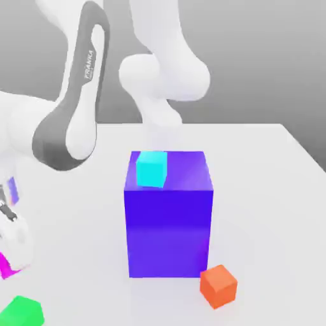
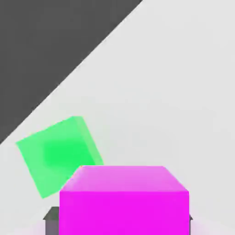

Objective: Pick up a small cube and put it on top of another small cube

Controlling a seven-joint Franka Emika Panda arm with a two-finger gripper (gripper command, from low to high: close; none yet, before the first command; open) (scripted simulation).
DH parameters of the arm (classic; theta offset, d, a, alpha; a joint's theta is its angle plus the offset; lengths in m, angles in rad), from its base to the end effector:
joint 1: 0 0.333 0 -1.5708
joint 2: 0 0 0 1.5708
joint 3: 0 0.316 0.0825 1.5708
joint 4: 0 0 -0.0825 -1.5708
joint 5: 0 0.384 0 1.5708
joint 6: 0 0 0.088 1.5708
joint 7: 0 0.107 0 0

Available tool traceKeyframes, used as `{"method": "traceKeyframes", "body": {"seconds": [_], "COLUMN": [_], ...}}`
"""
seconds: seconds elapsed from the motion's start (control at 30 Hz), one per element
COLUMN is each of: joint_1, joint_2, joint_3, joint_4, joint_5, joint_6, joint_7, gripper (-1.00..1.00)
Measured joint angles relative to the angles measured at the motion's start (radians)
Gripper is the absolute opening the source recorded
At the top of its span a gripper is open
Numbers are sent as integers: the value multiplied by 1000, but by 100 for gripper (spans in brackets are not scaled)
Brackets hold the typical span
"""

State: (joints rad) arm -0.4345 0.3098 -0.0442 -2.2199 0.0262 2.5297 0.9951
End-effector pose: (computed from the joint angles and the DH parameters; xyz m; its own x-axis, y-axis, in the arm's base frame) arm 0.4889 -0.2542 0.2350 0.0776 -0.9970 -0.0011 -0.9970 -0.0776 -0.0012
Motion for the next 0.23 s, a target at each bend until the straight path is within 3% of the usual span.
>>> {"method": "traceKeyframes", "body": {"seconds": [0.1, 0.13, 0.23], "joint_1": [4, 4, 4], "joint_2": [98, 122, 122], "joint_3": [8, 9, 9], "joint_4": [23, 26, 26], "joint_5": [4, 6, 6], "joint_6": [75, 97, 97], "joint_7": [-7, -8, -8], "gripper": [-100, 100, 100]}}
